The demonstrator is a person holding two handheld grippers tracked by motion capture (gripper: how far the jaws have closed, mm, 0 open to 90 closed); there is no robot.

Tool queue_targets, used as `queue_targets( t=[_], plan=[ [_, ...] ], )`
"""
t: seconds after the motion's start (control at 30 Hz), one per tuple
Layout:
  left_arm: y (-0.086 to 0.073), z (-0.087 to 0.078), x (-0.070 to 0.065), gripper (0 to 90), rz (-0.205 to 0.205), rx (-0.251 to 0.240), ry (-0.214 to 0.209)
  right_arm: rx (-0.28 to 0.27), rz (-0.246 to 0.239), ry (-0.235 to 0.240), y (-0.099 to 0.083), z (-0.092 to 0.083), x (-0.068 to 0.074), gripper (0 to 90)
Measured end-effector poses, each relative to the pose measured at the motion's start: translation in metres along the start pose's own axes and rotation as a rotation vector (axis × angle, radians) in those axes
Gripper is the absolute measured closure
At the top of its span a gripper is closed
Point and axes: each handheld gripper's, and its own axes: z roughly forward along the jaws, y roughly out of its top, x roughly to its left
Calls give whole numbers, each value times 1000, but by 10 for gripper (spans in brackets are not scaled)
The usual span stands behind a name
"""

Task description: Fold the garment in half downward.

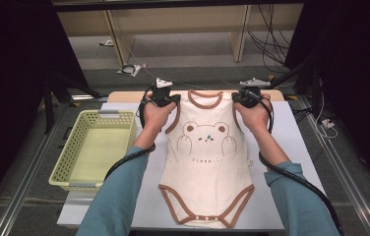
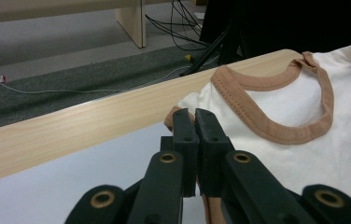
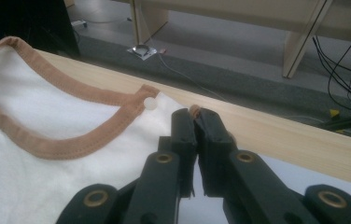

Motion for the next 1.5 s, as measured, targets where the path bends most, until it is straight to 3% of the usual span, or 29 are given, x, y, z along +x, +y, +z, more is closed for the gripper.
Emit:
queue_targets(
  t=[0.53, 0.67, 1.13, 1.5],
  plan=[
    [0, -6, 4, 876, -48, -29, -26, -25, 11, 2, 3, -1, 1, 860],
    [-1, -6, 6, 876, -49, -23, -25, -20, 13, 0, -1, 2, 1, 860],
    [10, -10, 7, 876, -34, -38, -19, -48, 10, 3, 10, -3, 1, 860],
    [-12, -9, 8, 876, -38, -20, -43, -54, -8, 20, -12, -6, 4, 860]
  ],
)
